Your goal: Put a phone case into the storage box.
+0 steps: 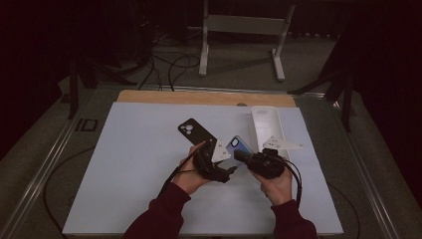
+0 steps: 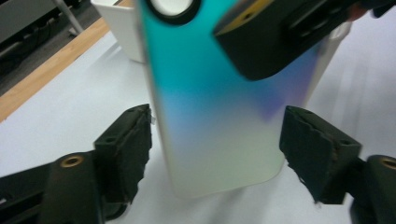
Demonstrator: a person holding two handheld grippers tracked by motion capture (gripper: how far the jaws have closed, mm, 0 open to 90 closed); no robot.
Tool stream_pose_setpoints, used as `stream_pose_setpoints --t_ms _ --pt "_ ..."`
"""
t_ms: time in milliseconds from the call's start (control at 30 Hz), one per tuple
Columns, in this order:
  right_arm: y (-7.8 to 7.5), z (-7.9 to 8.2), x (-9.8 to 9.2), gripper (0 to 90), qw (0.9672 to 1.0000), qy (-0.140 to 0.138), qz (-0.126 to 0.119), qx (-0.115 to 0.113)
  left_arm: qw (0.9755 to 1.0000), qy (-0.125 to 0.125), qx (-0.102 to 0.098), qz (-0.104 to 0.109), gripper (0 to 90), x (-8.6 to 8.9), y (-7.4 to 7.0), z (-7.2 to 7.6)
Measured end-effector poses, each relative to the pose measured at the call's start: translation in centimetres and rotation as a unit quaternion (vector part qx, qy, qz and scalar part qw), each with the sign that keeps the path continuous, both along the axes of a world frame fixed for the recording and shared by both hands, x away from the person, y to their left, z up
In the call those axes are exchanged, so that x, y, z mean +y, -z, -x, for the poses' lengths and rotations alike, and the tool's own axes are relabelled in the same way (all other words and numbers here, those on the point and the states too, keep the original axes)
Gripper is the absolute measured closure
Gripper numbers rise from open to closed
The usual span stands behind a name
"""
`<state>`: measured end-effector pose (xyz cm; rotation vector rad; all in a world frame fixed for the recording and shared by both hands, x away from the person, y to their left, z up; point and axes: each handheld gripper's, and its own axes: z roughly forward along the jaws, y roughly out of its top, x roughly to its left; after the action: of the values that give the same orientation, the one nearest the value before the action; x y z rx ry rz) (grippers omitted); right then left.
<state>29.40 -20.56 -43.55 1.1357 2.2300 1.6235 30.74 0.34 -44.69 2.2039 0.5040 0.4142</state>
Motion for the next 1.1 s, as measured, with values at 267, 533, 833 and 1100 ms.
stream_pose_setpoints --t_ms 267,533,833,1100 --pt "-0.6 0.0 -0.3 86.7 0.9998 0.000 0.013 -0.014 0.9994 0.007 0.018 0.029 14.9 0.8 -0.4 -0.3" --pt "-1.7 -0.1 -0.8 86.7 0.9994 -0.019 0.017 -0.025 0.9981 0.022 0.033 0.047 6.8 1.5 -0.7 -0.6" --pt "-2.5 -0.3 -0.7 86.6 0.9970 -0.064 0.022 -0.036 0.9957 0.044 0.058 0.057 6.5 1.8 -0.4 -0.8" --pt "-2.5 -0.4 -0.2 86.7 0.9935 -0.108 0.006 -0.036 0.9929 0.072 0.068 0.066 15.0 1.6 -0.3 -0.6"
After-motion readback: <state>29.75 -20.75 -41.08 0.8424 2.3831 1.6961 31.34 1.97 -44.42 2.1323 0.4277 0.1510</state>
